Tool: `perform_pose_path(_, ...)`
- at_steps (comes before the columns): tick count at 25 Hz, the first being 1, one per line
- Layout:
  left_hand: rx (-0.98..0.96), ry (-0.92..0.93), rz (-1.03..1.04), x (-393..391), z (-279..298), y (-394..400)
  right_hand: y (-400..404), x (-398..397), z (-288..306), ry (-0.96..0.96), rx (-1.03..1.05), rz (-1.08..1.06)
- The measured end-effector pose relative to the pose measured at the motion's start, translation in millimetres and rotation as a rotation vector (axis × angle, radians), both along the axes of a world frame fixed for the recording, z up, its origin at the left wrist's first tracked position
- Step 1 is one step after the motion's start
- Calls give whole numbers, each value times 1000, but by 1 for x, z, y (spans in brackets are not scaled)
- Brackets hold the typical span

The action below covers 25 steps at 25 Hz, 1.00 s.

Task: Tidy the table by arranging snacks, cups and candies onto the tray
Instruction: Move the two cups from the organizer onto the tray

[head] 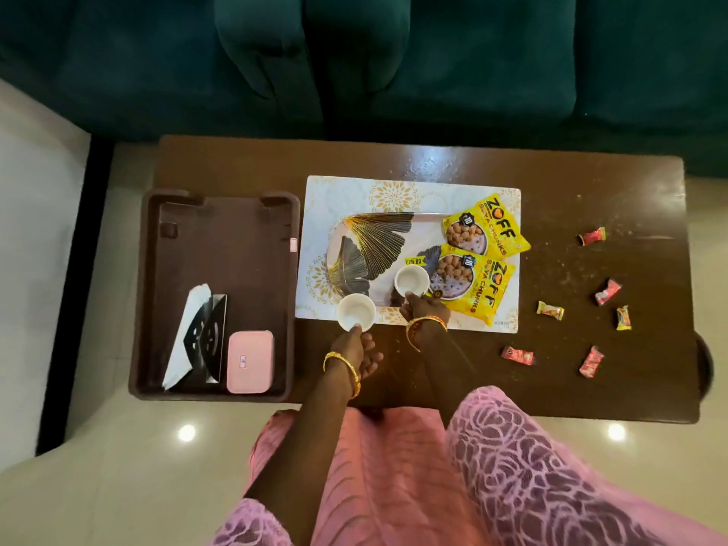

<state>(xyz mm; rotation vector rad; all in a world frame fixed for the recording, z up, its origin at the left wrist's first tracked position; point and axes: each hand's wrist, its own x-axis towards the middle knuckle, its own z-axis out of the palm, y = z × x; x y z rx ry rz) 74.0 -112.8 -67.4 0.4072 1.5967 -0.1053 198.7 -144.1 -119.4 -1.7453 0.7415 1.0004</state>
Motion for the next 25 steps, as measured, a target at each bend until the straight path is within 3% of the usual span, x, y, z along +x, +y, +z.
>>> perform_pose_path(5,-21,0,-101,9,-4,-2,-8,4,-3,-47,-26,-101)
perform_pose_path(15,20,-5,-298,30,-4,1,-23,27,1,-123,-206,118)
perform_pose_path(18,40,-9,-399,35,0,2,-24,34,16,-167,-330,358)
perform_pose_path(20,76,-9,-469,37,1,5,-21,37,36,-364,-375,504)
perform_pose_path(22,125,-3,-577,38,1,8,-17,43,52,-543,-191,617)
perform_pose_path(25,240,-11,-911,41,7,19,-9,51,73,-495,163,1135)
